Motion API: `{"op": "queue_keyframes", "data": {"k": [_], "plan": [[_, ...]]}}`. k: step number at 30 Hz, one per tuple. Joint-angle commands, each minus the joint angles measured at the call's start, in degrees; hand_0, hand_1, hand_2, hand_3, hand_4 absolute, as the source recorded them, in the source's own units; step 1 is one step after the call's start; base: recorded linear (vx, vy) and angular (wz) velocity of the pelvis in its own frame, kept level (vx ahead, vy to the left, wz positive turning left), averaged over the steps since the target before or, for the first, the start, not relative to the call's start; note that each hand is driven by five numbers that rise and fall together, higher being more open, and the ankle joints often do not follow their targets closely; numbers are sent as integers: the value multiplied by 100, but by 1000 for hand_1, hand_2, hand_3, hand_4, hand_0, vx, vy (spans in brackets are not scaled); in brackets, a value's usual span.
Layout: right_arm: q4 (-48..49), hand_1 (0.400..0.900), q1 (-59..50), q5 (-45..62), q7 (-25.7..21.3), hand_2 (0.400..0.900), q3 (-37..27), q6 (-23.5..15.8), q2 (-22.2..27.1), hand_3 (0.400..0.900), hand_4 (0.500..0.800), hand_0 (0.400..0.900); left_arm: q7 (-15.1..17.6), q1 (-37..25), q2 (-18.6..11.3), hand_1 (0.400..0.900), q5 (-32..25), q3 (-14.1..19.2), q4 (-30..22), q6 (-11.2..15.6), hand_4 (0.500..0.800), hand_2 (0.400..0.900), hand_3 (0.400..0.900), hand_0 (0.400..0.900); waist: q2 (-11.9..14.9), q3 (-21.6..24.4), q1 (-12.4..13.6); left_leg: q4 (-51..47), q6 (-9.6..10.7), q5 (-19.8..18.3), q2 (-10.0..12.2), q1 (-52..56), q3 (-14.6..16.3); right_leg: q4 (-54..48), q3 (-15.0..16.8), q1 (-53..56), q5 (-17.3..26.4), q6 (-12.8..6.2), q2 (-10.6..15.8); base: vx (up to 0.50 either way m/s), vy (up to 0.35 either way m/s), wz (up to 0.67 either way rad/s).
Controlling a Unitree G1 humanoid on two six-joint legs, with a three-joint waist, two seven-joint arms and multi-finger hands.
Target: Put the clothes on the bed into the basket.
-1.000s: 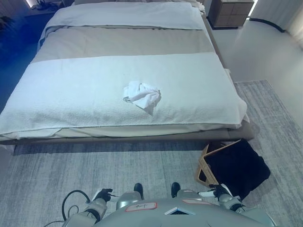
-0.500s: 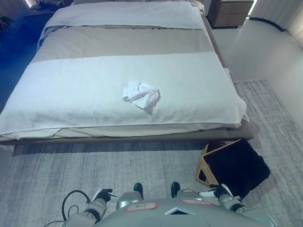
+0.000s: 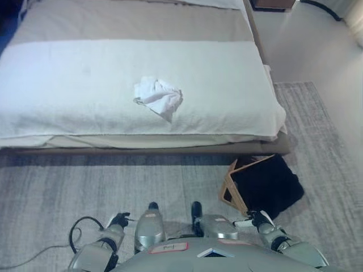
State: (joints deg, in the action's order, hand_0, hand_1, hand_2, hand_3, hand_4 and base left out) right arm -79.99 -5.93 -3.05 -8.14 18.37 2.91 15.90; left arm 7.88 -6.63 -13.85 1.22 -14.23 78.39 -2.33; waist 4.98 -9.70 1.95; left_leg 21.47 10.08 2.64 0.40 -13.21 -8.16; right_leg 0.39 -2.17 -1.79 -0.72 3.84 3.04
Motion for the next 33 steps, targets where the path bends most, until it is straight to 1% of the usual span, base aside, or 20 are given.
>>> {"op": "queue_keyframes", "data": {"k": [1, 2, 5, 9, 12, 14, 15, 16, 18, 19, 20, 21, 23, 24, 25, 26, 27, 28, 30, 33], "plan": [[-59, 900, -10, 7, -35, 900, 4, 19, 230, 900, 800, 900, 25, 214, 0, 900, -162, 57, -141, 47, 800, 900, 900, 900, -141, 69, 91, -514, -939, 89, -503, -692, 588, 156, 254, 830, -609, -434, -601, 404, 22, -43], [-49, 900, 24, -9, -33, 900, 19, 24, 224, 900, 800, 900, 31, 264, 11, 900, -146, 74, -117, 34, 800, 900, 900, 900, -185, 82, 171, -965, -889, 379, -421, -696, 662, 89, 359, 1003, -675, -422, -655, 434, 39, -58], [-66, 900, 105, -23, -50, 900, 8, 18, 218, 900, 800, 900, 56, 449, 83, 900, -203, 177, 4, 36, 800, 900, 900, 900, -212, 100, 445, -2258, -764, 841, -200, -1236, 616, -73, 766, 1510, -947, -474, -667, 471, 43, -74], [-48, 900, 157, -18, -3, 900, 1, 25, 164, 900, 800, 900, 78, 627, 108, 900, -281, 350, 36, 22, 800, 900, 900, 900, -220, 196, 694, -2552, -489, 1257, 296, -1536, 952, -55, 1168, 1993, -1219, -554, -504, 517, 106, -65], [-18, 900, 184, -21, 47, 900, -12, 21, 120, 900, 800, 900, 73, 718, 77, 900, -243, 427, 8, 9, 800, 900, 900, 900, -204, 279, 865, -2464, -375, 1664, 560, -1628, 1261, 10, 1318, 2386, -1471, -632, -311, 619, 204, -50], [-3, 900, 205, -3, 66, 900, -56, 31, 87, 900, 800, 900, 83, 730, 26, 900, -208, 452, 35, -27, 800, 900, 900, 900, -147, 415, 932, -2416, -499, 1788, 525, -1475, 1303, 144, 1278, 2558, -1526, -737, -96, 673, 278, -14], [34, 900, 188, 31, 75, 900, -104, 11, 82, 900, 800, 900, 75, 702, 0, 900, -207, 467, 71, -30, 800, 900, 900, 900, -68, 493, 915, -2318, -500, 1909, 435, -1460, 1298, 361, 1208, 2576, -1316, -819, 26, 646, 267, 21], [69, 900, 181, 54, 64, 900, -120, -11, 46, 900, 800, 900, 93, 633, -22, 900, -212, 441, 67, -41, 800, 900, 900, 900, 24, 552, 895, -2215, -511, 1921, 335, -1410, 1331, 635, 1103, 2487, -804, -953, 153, 629, 235, 30], [153, 900, 190, 99, 94, 900, -144, -57, 38, 900, 800, 900, 78, 546, -101, 900, -161, 379, 1, -21, 800, 900, 900, 900, 173, 699, 919, -2208, -679, 1691, 129, -1174, 1372, 1448, 1086, 2108, 629, -1298, 262, 558, 205, 22], [188, 900, 183, 68, 102, 900, -114, -58, 62, 900, 800, 900, 64, 530, -145, 900, -166, 355, -71, -13, 800, 900, 900, 900, 131, 713, 912, -2246, -793, 1551, 70, -990, 1386, 2014, 999, 1837, 1043, -1329, 219, 544, 219, 49], [244, 900, 179, 67, 120, 900, -99, -62, 70, 900, 800, 900, 49, 494, -192, 900, -200, 330, -150, -18, 800, 900, 900, 900, 70, 667, 855, -2325, -905, 1427, 11, -767, 1319, 2603, 950, 1488, 1358, -1256, 88, 533, 241, 62], [244, 900, 156, 104, 115, 900, -118, -52, 71, 900, 800, 900, 36, 460, -211, 900, -235, 340, -216, -19, 800, 900, 900, 900, 0, 609, 769, -2426, -1010, 1297, -59, -520, 1243, 2975, 868, 1172, 1312, -1171, -70, 592, 262, 73], [297, 900, 167, 179, 71, 900, -159, -67, 46, 900, 800, 900, 24, 370, -238, 900, -236, 279, -234, 2, 800, 900, 900, 900, -141, 439, 505, -2640, -1117, 1082, -180, 29, 1053, 3208, 390, 548, 822, -1051, -153, 523, 216, 59], [306, 900, 176, 187, 47, 900, -160, -62, 38, 900, 800, 900, 30, 344, -240, 900, -226, 241, -253, 7, 800, 900, 900, 900, -226, 343, 400, -2647, -1124, 974, -179, 216, 933, 3137, 92, 184, 462, -964, -98, 469, 128, 61], [295, 900, 186, 220, 30, 900, -169, -65, 40, 900, 800, 900, 28, 288, -230, 900, -218, 199, -270, 12, 800, 900, 900, 900, -325, 266, 276, -2647, -1080, 868, -144, 429, 774, 2744, -181, -112, -115, -833, -130, 508, 70, 66], [324, 900, 207, 244, 33, 900, -168, -73, 26, 900, 800, 900, 21, 240, -216, 900, -215, 177, -256, 20, 800, 900, 900, 900, -383, 185, 192, -2647, -1018, 774, -119, 645, 670, 2218, -505, -285, -321, -789, -40, 481, -13, 69], [314, 900, 208, 235, 30, 900, -146, -67, 25, 900, 800, 900, 7, 211, -191, 900, -199, 158, -238, 26, 800, 900, 900, 900, -392, 147, 148, -2647, -950, 681, -117, 807, 606, 1663, -736, -335, -227, -832, 112, 457, -88, 67], [333, 900, 205, 215, 31, 900, -118, -65, 30, 900, 800, 900, 8, 199, -166, 900, -174, 105, -241, 38, 800, 900, 900, 900, -370, 102, 68, -2647, -904, 581, -146, 919, 520, 1001, -749, -471, -16, -898, 149, 458, -129, 76], [377, 900, 185, 213, 43, 900, -114, -65, 37, 900, 800, 900, -21, 166, -153, 900, -21, 64, -177, 84, 800, 900, 900, 900, -304, 51, -67, -2647, -847, 335, -189, 1190, 338, 135, -443, -713, 517, -1100, 319, 445, -130, 69], [455, 900, 76, 32, 54, 900, 34, -64, 98, 900, 800, 900, -31, 278, -179, 900, -32, 182, -112, 91, 800, 900, 900, 900, -224, 6, -32, -2647, -824, 178, -190, 1438, 246, -23, -409, -818, 876, -1263, 491, 331, -161, 59]]}}
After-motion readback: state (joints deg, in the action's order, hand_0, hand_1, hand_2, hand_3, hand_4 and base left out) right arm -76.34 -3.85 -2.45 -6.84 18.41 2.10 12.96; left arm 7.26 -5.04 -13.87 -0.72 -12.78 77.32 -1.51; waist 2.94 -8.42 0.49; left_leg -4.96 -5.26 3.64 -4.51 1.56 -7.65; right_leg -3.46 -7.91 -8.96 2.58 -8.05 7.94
